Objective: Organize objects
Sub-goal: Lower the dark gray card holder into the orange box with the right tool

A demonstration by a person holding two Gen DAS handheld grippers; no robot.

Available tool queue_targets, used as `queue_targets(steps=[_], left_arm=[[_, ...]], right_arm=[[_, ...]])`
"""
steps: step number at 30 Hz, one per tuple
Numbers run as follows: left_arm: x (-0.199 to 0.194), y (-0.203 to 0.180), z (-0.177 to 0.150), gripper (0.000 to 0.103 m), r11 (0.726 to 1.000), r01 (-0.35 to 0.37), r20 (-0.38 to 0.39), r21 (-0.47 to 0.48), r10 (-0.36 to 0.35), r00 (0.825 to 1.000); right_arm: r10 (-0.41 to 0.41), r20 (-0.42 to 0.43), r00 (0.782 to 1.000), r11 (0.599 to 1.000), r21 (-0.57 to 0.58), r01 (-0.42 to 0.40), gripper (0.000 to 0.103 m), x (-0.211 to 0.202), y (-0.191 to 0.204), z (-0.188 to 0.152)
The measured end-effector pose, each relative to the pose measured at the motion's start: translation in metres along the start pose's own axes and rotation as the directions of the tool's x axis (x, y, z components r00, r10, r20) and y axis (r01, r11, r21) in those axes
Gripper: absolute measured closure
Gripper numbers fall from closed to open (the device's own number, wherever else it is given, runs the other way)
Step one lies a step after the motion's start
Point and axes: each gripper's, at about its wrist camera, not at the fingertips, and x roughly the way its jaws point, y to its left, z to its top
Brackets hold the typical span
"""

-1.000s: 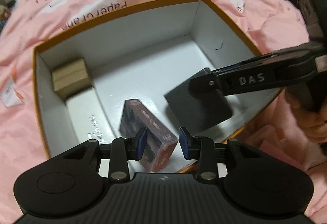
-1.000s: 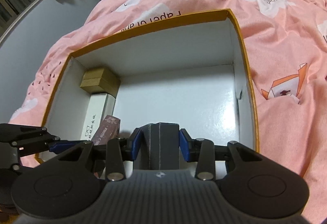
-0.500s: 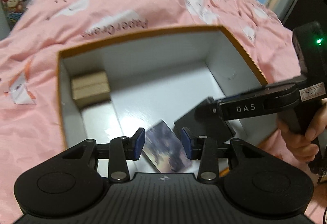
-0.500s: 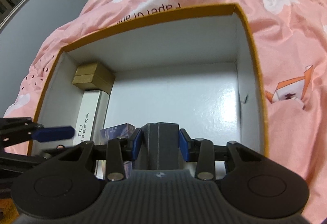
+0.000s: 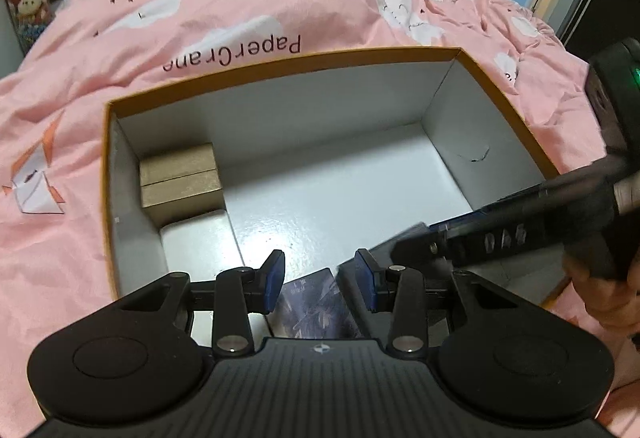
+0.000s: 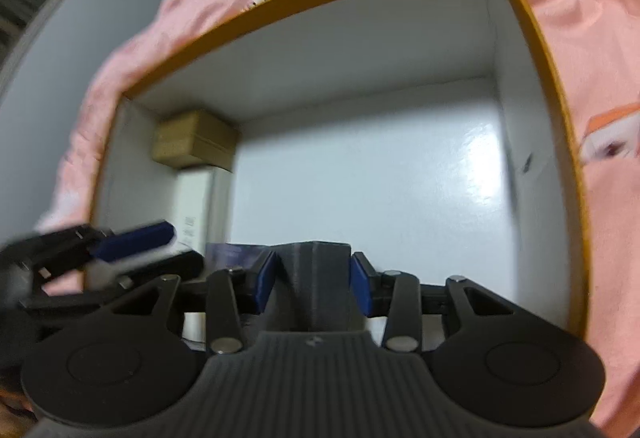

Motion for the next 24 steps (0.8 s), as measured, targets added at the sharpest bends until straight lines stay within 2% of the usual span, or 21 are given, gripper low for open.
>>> queue_targets(steps=[6,9,10,15,19,24], left_arm=[[0.022,0.005,0.014,0.066,0.999,0.018,-0.061,-0.043,-0.021,0.998],[0.036,0.001,0.018,0.068,0.999,-0.003,-0.105,-0.032,0.000,0.994],[0.042,0.001,0.019,0.068,1.000,-0.010,-0.127,-0.029,0.007,0.992],[0.059,0.005,0.017,0.078,0.998,-0.008,-0.204,-0.060,-0.004,0.979],[0.054,0.007,0.011,0.079,0.999,0.011,-0.201,-0.041,-0.019,0.979],[0.052,0.016,0.010,0.079,0.996,0.041,-0.208,-0.083,-0.057,0.977]], right_arm=[[-0.081,-0.032,0.996,0.987,-0.139,0.076,0.053,0.004,0.017,-0.007],[-0.097,-0.029,0.995,0.981,-0.174,0.091,0.055,0.002,0.020,-0.011],[-0.092,-0.030,0.995,0.980,-0.181,0.085,0.061,0.001,0.020,-0.011],[-0.046,-0.063,0.997,0.986,-0.165,0.035,0.066,0.000,0.013,-0.013],[-0.029,-0.076,0.997,0.984,-0.175,0.015,0.066,0.001,0.013,-0.012],[-0.027,-0.099,0.995,0.982,-0.191,0.008,0.066,0.005,0.016,-0.009]])
